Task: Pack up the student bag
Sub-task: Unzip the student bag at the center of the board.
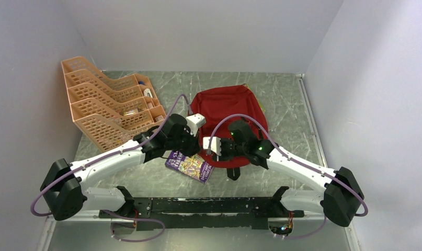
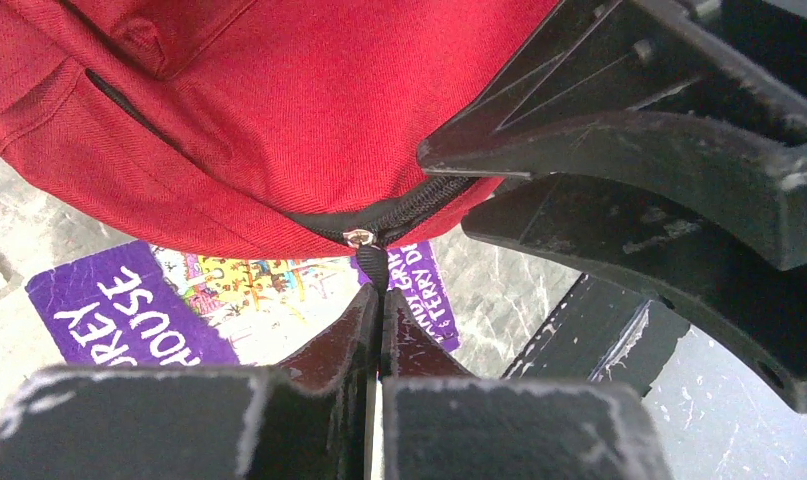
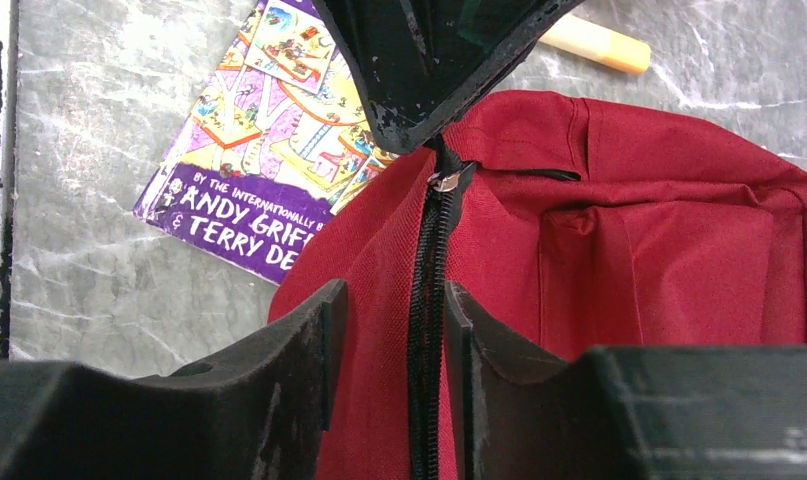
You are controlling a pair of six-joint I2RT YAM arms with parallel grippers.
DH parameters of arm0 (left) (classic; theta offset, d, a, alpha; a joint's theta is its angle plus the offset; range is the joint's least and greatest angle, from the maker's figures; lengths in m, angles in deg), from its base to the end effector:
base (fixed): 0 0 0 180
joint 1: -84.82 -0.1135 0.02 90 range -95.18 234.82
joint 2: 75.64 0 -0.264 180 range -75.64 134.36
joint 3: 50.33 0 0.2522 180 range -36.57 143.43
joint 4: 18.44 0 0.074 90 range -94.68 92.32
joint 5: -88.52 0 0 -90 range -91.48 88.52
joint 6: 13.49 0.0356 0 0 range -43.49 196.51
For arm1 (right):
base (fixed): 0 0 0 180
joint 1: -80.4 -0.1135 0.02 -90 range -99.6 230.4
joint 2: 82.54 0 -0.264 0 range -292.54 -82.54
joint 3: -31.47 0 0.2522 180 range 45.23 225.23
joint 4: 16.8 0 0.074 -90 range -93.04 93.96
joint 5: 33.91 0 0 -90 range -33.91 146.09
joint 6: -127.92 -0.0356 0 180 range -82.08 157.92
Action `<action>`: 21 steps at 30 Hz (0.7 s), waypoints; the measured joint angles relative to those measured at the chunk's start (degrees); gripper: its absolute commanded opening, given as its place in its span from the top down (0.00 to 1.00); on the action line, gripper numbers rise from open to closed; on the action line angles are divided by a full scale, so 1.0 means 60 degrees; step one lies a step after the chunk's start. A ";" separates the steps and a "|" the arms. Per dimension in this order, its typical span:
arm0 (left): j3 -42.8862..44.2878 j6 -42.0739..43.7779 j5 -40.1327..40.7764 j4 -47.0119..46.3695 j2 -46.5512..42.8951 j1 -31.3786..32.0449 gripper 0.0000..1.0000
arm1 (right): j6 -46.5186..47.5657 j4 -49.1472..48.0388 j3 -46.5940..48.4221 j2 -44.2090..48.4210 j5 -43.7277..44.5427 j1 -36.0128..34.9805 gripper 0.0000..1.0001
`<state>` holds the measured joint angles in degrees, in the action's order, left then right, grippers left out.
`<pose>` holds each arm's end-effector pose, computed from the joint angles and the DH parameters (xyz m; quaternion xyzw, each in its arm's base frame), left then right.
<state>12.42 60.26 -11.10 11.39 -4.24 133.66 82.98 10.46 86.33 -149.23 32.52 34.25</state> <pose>0.1736 -0.2076 0.2579 0.2868 0.8512 -0.2966 0.3244 0.1596 0.1866 0.2370 -0.6930 0.5556 0.1884 0.4190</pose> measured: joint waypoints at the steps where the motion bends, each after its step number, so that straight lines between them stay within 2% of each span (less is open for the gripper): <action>1: 0.0000 0.0000 -0.0018 -0.0011 -0.0011 0.0000 0.95 | 0.0000 0.0000 0.0000 -0.0004 0.0004 0.0000 0.60; 9: -0.0018 0.0000 -0.0251 -0.0084 -0.0164 0.0000 0.95 | -0.0138 -0.0138 -0.0120 -0.0004 0.0117 0.0000 0.77; 14: -0.0055 -0.0004 -0.0463 -0.0168 -0.0168 0.0000 0.95 | -0.0386 -0.0189 -0.0321 0.0215 0.0233 0.0000 0.99; 21: 0.0062 -0.0004 -0.0350 -0.0051 -0.0051 0.0000 0.95 | -0.1075 0.0317 -0.0393 0.1147 0.0546 0.0000 1.00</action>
<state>12.80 60.24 -13.20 11.09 -4.55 133.66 76.53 12.36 83.97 -142.35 35.80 34.25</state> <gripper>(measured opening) 0.059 0.045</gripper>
